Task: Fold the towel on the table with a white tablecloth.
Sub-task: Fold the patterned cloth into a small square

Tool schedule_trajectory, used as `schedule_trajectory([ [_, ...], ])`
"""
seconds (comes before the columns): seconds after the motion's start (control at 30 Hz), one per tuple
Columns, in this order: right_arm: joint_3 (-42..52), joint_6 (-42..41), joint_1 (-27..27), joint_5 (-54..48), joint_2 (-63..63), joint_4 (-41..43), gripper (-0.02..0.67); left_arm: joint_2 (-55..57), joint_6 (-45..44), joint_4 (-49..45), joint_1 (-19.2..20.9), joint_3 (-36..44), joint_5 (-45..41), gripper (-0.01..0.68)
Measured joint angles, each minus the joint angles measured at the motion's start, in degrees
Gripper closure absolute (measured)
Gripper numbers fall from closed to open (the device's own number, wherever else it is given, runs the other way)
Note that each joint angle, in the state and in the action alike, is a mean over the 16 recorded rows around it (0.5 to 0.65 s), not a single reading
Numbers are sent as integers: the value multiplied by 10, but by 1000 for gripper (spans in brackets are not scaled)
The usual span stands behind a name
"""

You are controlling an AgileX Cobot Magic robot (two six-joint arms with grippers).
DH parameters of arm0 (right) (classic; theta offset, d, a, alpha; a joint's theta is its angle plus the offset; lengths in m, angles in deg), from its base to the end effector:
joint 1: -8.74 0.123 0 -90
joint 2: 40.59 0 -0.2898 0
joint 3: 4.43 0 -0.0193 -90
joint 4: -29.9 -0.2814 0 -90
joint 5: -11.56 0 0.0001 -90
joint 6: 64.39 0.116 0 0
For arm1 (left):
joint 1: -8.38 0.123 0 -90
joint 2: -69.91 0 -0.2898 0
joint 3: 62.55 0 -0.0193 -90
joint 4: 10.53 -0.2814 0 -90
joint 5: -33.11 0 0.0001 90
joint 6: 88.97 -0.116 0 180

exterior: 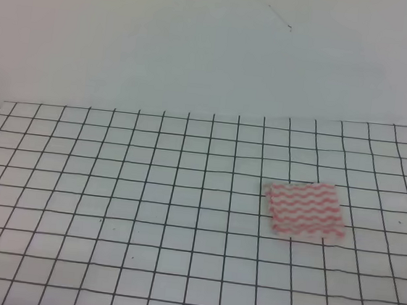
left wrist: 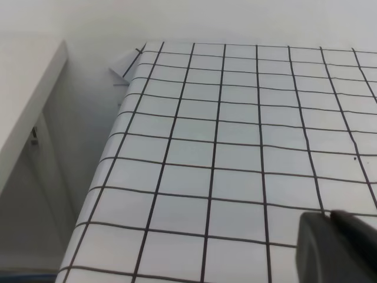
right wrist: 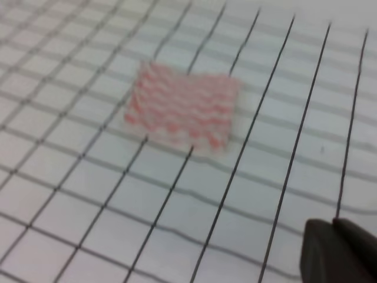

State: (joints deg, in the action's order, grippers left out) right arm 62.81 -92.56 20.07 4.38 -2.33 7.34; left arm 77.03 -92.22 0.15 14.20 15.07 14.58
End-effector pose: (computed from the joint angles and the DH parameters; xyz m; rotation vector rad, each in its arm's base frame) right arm 0.1519 0.0362 0.2021 -0.3223 1.9316 0.1108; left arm 0.1039 0.0037 0.1778 -0.1570 1.7904 -0.0663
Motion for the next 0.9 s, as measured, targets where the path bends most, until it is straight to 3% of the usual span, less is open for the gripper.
schedule_trajectory([
  [0.4, 14, -20, -91, -22, -236, 0, 649, 0, 0, 0, 0, 0, 0, 675],
  [0.63, 35, -17, -131, -37, -307, 3, 650, 0, 1, 0, 0, 0, 0, 675],
  [0.9, 77, 119, -137, -29, -319, 110, 652, 0, 1, -1, 0, 0, 0, 675],
])
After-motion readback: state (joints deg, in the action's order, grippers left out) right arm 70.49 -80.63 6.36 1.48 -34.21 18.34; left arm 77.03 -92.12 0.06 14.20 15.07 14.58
